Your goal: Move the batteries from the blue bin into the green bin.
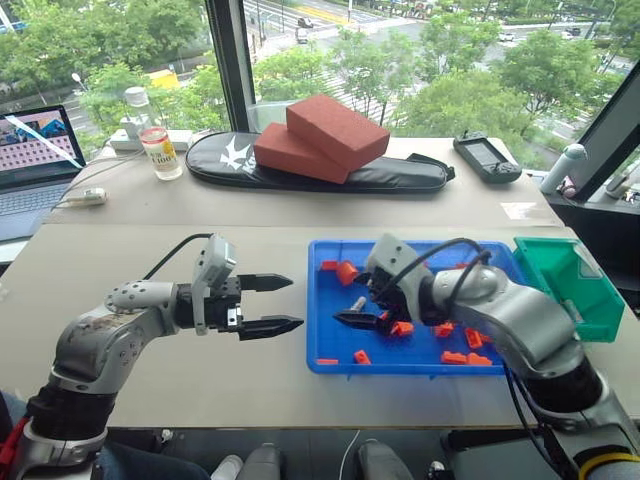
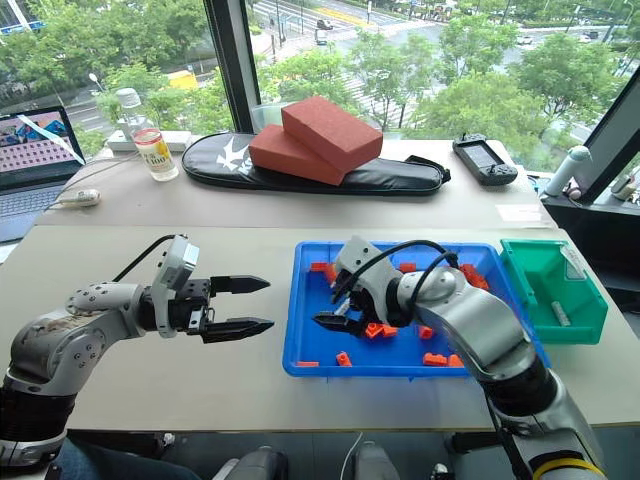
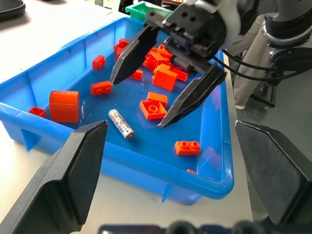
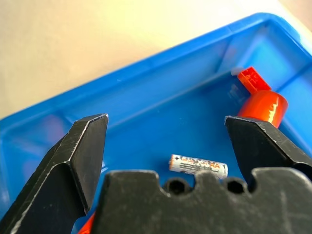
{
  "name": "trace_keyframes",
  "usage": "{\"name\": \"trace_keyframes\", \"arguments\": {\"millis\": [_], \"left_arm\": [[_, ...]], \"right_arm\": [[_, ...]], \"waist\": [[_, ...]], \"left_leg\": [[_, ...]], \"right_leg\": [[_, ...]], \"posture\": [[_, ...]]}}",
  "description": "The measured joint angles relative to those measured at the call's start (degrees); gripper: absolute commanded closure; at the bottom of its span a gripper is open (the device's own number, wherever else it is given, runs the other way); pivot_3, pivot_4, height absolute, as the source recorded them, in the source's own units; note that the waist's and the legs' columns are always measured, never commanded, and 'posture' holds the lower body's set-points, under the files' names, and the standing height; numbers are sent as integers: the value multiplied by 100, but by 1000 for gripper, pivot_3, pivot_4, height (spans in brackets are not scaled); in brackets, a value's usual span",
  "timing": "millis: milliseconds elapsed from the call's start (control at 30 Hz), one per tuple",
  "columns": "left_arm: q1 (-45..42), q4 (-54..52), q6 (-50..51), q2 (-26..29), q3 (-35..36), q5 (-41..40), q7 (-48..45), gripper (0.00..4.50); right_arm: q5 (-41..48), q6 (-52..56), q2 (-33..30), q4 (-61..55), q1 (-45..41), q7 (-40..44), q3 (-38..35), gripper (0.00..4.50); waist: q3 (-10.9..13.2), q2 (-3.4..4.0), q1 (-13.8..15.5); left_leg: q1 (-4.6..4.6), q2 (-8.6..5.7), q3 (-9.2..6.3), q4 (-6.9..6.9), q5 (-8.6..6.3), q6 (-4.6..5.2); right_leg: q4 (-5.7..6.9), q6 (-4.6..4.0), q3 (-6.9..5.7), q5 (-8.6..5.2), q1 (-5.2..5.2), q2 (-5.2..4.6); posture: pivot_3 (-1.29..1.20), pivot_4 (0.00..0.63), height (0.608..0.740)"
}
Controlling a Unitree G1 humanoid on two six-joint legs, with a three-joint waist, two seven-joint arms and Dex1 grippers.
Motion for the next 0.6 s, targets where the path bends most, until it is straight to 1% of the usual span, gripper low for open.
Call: {"name": "trace_keyframes", "arguments": {"millis": [200, 600], "left_arm": [[9, -1, 0, 0, 1, 0, 8, 0], [24, -3, 0, 1, 6, -9, 14, 0]], "right_arm": [[-383, -318, 108, 614, 45, -11, 228, 56], [-656, -130, 454, 938, 133, -215, 338, 56]], "waist": [[0, 0, -4], [0, 0, -7]], "left_leg": [[0, 1, -1, 0, 0, 0], [0, 0, -2, 0, 0, 0]], "right_leg": [[1, -1, 0, 0, 0, 1], [2, -1, 0, 1, 0, 0]], "posture": [[0, 150, 740], [0, 150, 740]]}}
